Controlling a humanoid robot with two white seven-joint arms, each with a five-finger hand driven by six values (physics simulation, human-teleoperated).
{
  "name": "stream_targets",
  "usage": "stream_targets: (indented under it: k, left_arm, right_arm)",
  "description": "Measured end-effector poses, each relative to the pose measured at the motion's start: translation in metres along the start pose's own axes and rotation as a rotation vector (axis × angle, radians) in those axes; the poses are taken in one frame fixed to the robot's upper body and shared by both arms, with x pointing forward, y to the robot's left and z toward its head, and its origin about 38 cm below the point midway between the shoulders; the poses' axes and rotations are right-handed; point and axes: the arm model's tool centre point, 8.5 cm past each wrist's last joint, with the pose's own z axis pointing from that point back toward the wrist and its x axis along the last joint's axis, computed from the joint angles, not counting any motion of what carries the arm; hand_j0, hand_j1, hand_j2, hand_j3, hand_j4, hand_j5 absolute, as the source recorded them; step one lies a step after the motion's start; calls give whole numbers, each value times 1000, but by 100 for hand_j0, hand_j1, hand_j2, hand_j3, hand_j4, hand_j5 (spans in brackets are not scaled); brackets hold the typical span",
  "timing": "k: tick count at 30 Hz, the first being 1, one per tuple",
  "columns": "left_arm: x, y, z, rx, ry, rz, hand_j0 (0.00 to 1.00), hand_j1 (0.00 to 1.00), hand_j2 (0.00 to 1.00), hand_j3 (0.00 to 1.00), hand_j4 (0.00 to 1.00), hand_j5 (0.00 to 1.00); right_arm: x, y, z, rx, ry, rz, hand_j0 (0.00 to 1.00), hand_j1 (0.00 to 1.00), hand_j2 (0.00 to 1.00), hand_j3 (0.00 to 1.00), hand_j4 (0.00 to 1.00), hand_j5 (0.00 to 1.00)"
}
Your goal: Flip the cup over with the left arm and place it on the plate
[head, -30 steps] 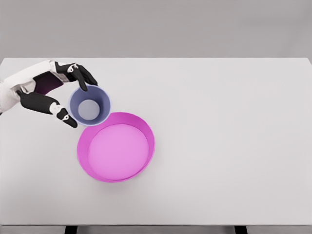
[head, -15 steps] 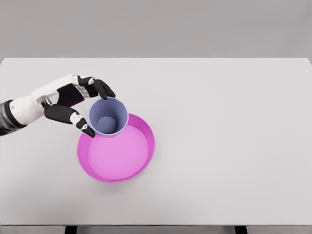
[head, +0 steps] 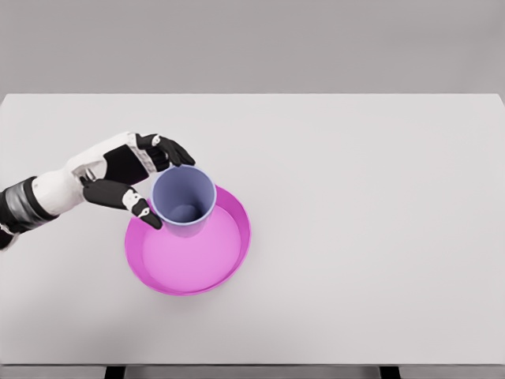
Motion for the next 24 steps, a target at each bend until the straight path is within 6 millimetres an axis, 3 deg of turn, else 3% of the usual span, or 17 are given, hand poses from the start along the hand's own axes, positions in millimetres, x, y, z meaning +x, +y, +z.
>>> stream_targets:
  k: [5, 11, 17, 24]
  left_arm:
    - [-9, -2, -5, 2, -8, 42, 54, 54, 54, 54, 54, 54]
    - [-28, 11, 5, 60, 53, 90, 56, 56, 56, 56, 56, 56]
    - [-42, 8, 7, 75, 59, 129, 58, 58, 58, 58, 58, 58]
    - [-46, 10, 5, 89, 41, 161, 59, 59, 59, 59, 59, 59]
  right_arm:
    - [0, 0, 0, 0, 0, 0, 100, 100, 100, 100, 100, 100]
    - [0, 0, 0, 0, 0, 0, 100, 100, 100, 100, 100, 100]
    - [0, 0, 0, 0, 0, 0, 100, 100, 100, 100, 100, 100]
    - [0, 0, 0, 0, 0, 0, 100, 100, 100, 100, 100, 100]
